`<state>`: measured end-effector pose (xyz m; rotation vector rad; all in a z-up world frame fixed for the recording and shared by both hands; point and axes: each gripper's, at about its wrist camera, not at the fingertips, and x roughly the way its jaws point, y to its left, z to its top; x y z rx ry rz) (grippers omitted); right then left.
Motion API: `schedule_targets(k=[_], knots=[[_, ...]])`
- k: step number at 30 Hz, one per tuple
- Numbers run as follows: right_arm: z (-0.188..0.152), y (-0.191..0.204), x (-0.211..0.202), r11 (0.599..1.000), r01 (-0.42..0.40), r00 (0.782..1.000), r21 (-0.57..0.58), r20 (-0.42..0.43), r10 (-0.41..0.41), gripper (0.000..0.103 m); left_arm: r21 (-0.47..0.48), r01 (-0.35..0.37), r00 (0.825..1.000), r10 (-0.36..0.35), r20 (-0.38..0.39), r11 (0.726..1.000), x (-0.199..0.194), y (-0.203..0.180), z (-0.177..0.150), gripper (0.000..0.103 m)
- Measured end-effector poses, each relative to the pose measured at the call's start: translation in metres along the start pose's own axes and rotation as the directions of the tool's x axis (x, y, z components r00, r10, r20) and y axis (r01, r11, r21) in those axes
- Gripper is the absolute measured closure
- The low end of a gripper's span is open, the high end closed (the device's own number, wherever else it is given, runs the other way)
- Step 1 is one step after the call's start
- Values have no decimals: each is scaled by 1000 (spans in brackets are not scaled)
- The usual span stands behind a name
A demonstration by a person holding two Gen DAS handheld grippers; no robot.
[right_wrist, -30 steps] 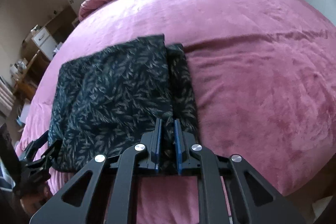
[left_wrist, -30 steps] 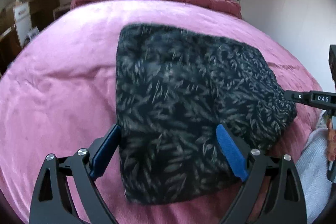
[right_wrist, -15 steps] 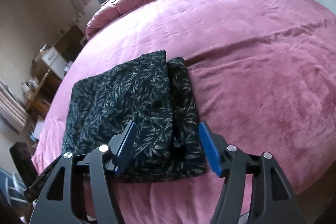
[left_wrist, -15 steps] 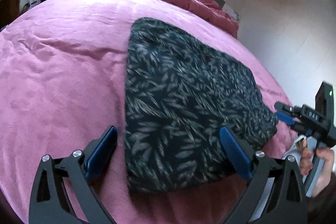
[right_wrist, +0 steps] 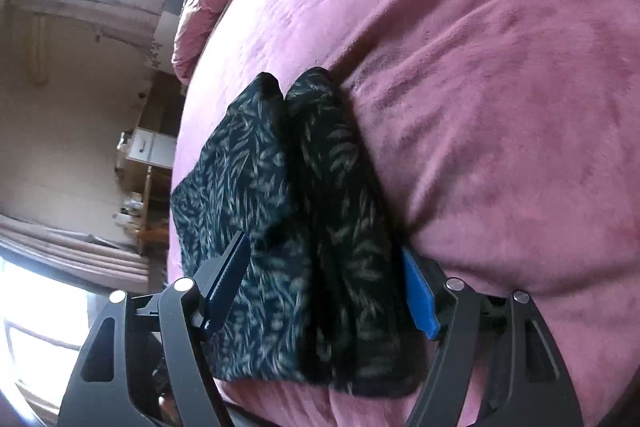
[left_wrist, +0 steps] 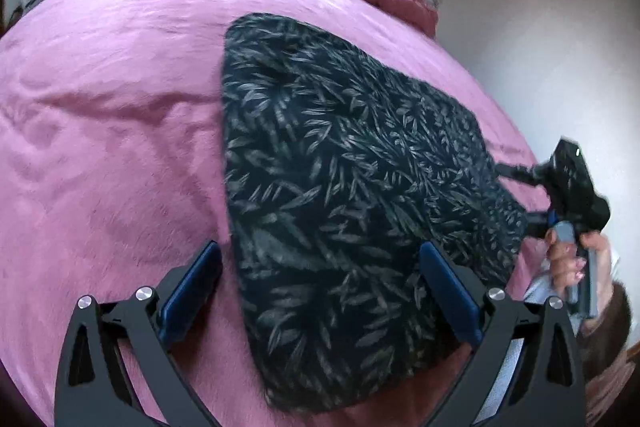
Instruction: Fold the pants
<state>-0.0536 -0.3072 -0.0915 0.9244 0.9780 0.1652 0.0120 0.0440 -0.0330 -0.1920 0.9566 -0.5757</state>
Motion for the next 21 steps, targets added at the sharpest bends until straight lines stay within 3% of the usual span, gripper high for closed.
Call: schedule_targets(k=[2,5,8,10,14,18,21], knots=[[1,7,5,999,8,1000,-45,-3,-8,32,12,6,1000,-6,-19,1000,5,-3,6,4],[-2,19,12,989,54,998,-135,-5,-55,32,-56,53,998,-54,-19,997,9,3,9,5],[-7,35,20,961,128,992,-245,13,-129,38,-56,73,997,-74,-15,996,10,-2,6,20],[-9,41,21,952,131,991,-276,21,-131,56,-34,56,998,-55,3,998,8,-10,0,28],[-9,50,19,943,118,993,-312,35,-113,63,-10,3,999,-3,44,1000,0,-18,-6,43],[-11,61,13,926,123,992,-357,73,-103,68,70,-99,991,93,92,993,-11,-40,-8,61],[-12,67,5,913,101,992,-395,104,-65,69,98,-134,984,120,132,986,-25,-48,-12,66]])
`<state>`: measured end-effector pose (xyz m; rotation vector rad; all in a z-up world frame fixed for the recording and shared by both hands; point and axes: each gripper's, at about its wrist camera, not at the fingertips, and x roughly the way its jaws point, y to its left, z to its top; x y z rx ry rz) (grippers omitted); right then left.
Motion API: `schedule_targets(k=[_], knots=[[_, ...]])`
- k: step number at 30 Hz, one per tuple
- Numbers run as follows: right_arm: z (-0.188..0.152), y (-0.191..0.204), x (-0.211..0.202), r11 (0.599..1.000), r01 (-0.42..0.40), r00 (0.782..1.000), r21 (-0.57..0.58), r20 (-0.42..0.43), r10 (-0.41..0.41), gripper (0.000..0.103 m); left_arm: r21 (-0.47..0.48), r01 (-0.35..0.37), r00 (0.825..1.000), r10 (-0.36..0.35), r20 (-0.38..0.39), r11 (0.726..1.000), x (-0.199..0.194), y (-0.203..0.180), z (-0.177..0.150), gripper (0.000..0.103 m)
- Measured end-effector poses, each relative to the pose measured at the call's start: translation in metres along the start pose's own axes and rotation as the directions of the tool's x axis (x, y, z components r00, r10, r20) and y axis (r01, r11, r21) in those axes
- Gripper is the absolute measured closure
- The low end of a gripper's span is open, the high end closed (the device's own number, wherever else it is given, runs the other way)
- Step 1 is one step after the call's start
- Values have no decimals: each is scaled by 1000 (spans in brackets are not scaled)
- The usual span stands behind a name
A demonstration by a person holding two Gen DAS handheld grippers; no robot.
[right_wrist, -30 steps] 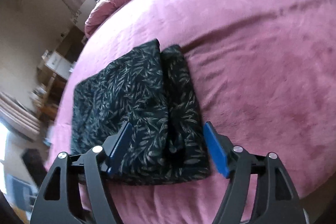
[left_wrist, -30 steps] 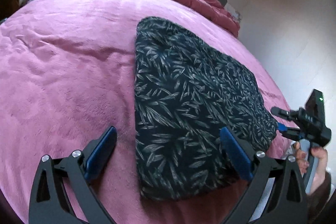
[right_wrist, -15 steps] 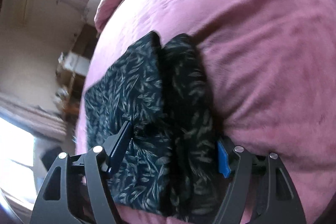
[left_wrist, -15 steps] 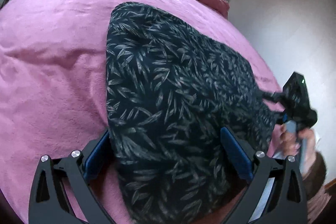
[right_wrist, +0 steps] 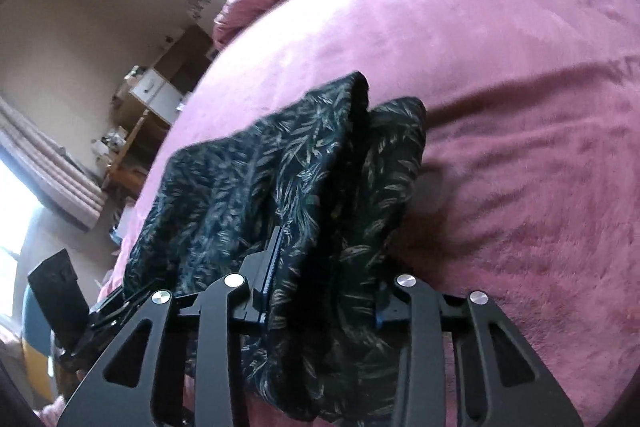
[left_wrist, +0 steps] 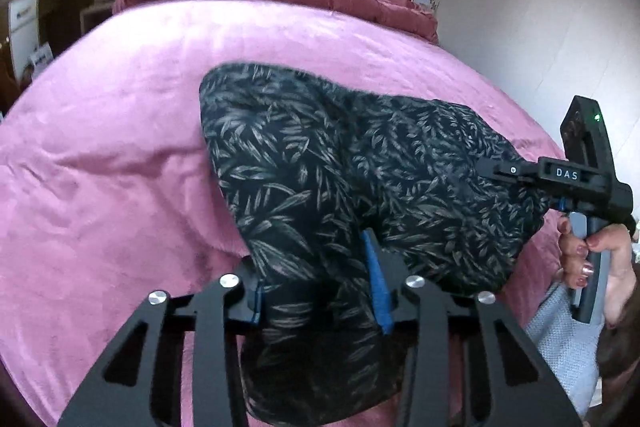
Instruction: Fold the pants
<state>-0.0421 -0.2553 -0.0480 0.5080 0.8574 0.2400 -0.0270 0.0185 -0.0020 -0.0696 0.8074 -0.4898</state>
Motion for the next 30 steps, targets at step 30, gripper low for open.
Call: schedule_targets(k=[30], knots=[[108,44,23,953,95,943,-288,332,6,71,147,-235,939,185,290,961,12,-15,83,70]])
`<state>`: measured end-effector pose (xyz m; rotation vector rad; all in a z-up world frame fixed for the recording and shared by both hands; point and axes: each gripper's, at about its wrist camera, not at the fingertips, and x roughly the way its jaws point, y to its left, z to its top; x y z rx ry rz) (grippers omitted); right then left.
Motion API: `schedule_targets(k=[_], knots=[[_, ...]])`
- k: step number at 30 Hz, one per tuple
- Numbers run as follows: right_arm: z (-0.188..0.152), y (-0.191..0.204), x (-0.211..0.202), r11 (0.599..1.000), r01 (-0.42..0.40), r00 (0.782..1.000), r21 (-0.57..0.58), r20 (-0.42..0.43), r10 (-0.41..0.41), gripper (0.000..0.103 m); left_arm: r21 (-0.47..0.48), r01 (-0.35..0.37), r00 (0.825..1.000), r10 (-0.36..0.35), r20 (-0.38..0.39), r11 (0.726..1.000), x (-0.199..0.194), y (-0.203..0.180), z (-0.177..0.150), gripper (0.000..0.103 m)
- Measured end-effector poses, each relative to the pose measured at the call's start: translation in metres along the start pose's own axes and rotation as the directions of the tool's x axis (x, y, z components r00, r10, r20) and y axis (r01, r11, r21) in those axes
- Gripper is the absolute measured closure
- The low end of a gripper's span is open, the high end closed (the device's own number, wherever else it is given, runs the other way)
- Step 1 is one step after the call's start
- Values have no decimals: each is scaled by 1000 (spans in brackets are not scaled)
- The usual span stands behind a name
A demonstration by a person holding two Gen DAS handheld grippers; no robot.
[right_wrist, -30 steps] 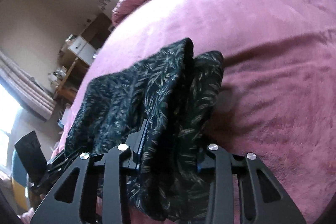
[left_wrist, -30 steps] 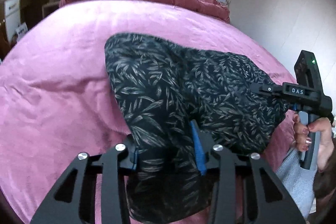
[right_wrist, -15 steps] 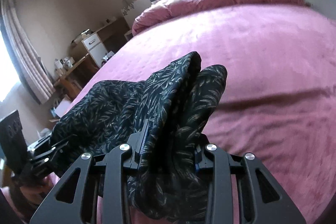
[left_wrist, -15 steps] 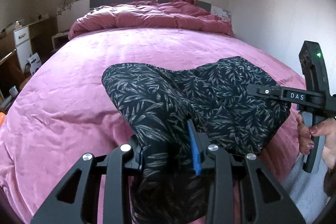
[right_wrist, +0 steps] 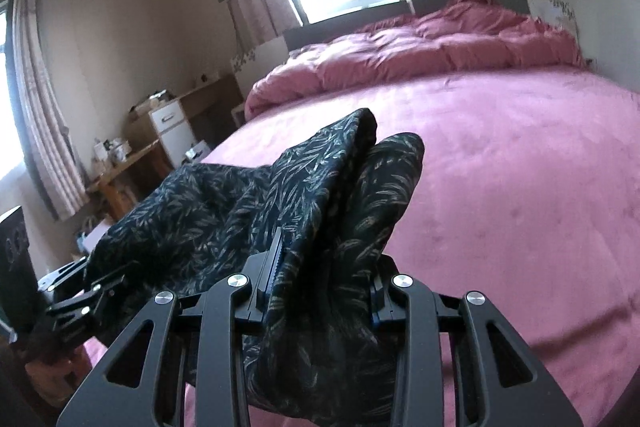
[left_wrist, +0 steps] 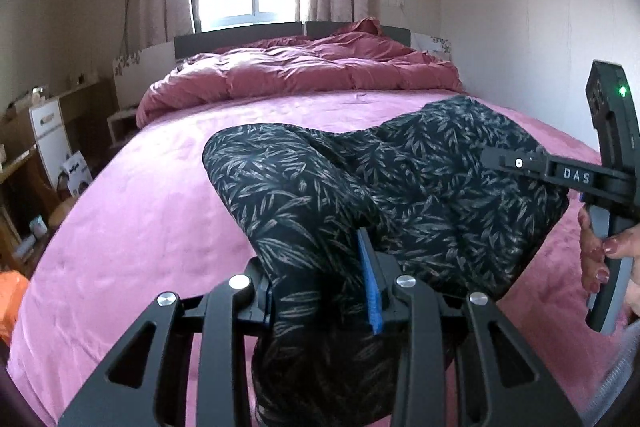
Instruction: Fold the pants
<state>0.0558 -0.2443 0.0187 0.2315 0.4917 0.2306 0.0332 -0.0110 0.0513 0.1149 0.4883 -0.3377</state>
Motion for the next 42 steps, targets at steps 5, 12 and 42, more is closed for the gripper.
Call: schedule_targets(k=[5,12,42], knots=[[6,-16,32,999,11,1000,46,-8,-11,71,-27,-13,1000,13,-18,1000,33,10,4,70],[-20,-60,83,982,126,968,144,-234,-90,47,-141,16,992,-33,-120,990,76,41,-28,50],[-54,-39,-12,918,316,935,239,-241,-259,24,-124,-74,981,50,-186,989,30,20,-51,2]])
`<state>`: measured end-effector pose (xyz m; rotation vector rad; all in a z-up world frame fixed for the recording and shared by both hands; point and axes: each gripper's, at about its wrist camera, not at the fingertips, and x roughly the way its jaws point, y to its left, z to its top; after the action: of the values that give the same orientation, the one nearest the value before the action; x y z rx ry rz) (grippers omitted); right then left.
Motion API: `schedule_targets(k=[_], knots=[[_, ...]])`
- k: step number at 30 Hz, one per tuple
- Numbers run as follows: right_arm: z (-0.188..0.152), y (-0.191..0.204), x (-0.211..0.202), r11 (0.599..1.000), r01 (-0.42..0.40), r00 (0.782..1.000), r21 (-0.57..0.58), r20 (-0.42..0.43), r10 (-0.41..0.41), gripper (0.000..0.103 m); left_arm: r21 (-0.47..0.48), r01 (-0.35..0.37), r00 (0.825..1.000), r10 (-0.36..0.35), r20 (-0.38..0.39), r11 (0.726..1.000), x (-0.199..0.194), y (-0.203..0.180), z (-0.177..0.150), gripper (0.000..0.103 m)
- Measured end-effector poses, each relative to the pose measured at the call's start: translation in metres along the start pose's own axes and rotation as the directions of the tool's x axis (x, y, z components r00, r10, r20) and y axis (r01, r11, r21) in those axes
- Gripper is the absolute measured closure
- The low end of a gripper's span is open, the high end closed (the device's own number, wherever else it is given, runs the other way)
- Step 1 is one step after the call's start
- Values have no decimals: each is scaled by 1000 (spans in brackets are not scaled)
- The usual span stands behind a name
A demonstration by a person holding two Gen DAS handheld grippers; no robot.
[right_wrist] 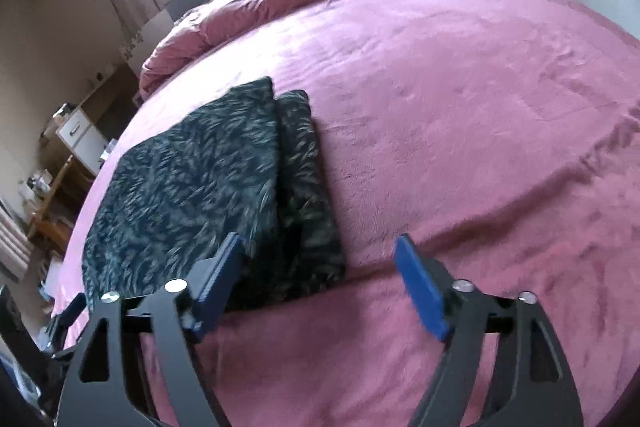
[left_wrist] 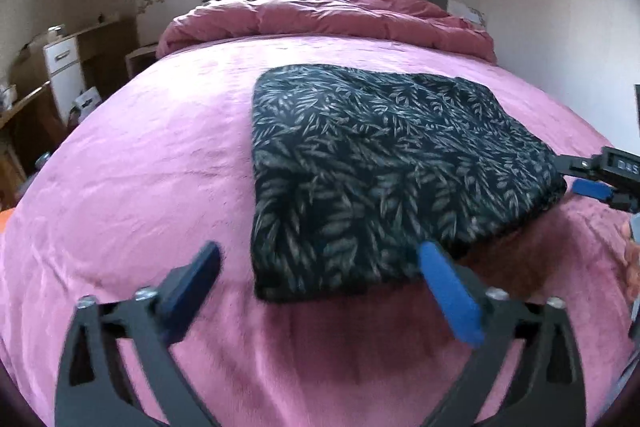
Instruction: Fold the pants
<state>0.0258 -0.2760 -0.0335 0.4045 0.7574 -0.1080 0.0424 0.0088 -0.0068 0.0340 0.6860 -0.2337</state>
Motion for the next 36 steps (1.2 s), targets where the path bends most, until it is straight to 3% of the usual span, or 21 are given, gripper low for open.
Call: schedule_targets(k=[6,10,13,17,23,36], knots=[[-33,40,-23,980,55,998,-191,39,-49,17,-33,-90,996,90,2,995,-18,-11,-10,2],[-47,59,-38,954,117,989,-275,122,-86,7,-167,-44,999,46,11,985,-35,0,-18,2],[-56,70,-48,945,146,979,-291,178,-97,3,-211,-66,997,71,16,975,-46,4,-21,2],[-68,84,-52,938,118,983,-325,171,-65,3,-171,-118,992,123,18,978,-55,-1,-23,2],[-86,96,-64,932,146,974,-333,213,-77,3,-131,-170,983,178,48,977,-70,-4,-27,2],[-84,92,-71,944,144,969,-297,234,-74,3,-129,-153,986,159,38,980,-73,-8,-34,2]])
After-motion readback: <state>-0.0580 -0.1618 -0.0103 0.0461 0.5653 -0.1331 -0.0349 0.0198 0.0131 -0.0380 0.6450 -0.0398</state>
